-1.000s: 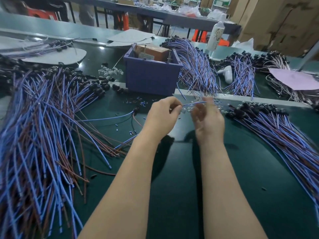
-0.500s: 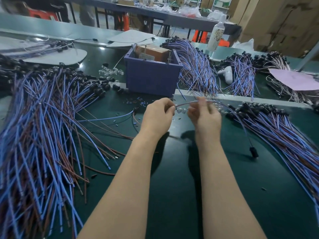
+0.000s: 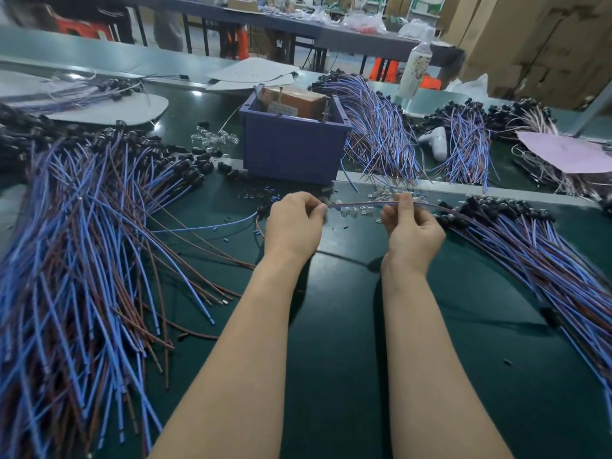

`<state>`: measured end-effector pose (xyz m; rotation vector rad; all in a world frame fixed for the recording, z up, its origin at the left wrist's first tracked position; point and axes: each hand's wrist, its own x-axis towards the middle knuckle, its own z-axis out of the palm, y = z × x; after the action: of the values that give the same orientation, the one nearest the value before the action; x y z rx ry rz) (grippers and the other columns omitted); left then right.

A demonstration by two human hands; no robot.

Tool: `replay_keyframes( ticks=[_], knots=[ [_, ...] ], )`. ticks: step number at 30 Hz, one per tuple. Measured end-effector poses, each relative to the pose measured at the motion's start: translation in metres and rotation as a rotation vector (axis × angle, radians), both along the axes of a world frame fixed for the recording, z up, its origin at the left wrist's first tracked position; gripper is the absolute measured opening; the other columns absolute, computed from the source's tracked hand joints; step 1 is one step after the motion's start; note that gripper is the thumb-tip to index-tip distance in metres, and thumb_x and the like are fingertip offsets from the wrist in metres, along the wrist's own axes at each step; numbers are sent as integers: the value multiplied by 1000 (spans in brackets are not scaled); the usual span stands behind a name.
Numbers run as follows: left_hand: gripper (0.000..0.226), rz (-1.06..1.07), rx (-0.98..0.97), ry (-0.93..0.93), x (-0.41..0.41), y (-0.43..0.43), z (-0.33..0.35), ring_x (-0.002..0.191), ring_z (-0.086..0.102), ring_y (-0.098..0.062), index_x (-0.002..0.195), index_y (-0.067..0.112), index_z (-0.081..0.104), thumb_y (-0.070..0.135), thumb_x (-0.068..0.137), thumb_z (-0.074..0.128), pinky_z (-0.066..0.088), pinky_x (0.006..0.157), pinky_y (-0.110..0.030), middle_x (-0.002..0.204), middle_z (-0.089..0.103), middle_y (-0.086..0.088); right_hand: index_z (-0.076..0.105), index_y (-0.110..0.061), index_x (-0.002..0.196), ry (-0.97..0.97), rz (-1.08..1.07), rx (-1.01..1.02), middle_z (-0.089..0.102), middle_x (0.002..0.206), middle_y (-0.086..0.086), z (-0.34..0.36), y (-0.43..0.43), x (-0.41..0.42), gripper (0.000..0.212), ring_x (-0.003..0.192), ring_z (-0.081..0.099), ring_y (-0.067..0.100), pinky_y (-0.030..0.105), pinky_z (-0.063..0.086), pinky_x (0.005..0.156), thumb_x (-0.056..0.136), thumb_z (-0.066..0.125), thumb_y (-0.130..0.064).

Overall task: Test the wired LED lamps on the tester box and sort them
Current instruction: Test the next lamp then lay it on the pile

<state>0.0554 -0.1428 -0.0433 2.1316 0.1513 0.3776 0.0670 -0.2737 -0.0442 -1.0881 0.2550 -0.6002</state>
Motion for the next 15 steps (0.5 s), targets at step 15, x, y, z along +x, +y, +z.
replay_keyframes(
  ticks=[15],
  knots=[
    [18,178,-263,-79,-3,5,10,65,56,-6,87,12,69,20,94,55,37,60,-11,70,63,8,57,-8,68,38,-40,183,59,42,-10,2,-2,0,24,43,58,0,11,49,50,92,58,-8]
  ],
)
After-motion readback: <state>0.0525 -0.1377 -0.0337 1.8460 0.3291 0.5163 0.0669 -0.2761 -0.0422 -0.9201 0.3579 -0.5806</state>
